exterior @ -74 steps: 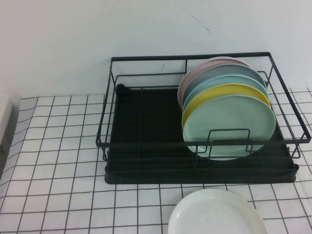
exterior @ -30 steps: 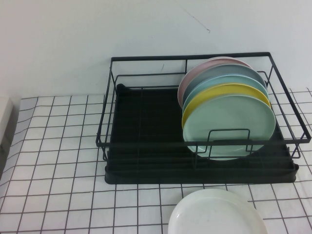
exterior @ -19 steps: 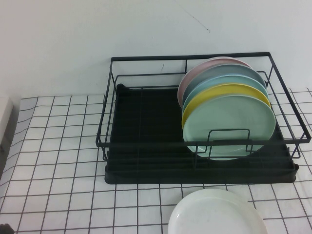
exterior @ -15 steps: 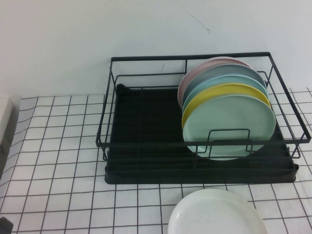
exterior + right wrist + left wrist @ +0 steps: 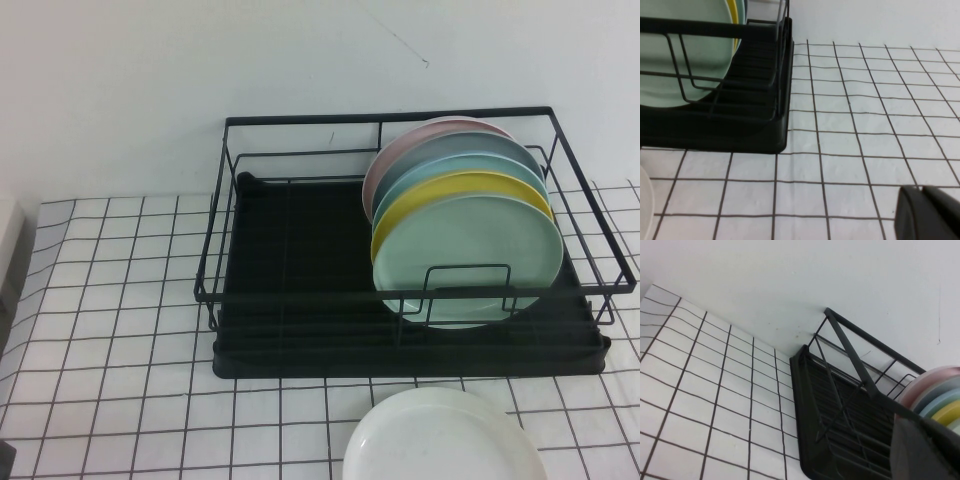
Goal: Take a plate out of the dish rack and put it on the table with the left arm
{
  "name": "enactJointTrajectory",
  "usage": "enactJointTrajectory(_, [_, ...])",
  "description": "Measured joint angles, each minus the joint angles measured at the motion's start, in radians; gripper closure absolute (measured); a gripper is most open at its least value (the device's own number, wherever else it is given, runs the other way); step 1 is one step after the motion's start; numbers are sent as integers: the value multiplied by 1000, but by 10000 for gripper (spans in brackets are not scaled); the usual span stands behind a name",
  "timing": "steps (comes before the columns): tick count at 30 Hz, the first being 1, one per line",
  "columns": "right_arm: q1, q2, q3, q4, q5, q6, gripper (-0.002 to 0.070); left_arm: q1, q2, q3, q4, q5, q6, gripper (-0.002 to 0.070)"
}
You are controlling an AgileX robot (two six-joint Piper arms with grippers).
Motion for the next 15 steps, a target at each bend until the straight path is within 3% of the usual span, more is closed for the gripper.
enactJointTrajectory(5, [0,0,0,0,0,0,678,0,16,-38,0,80,16,678])
enactJointTrajectory(15, [0,0,0,0,0,0,678,0,395,-415,24,560,320,678])
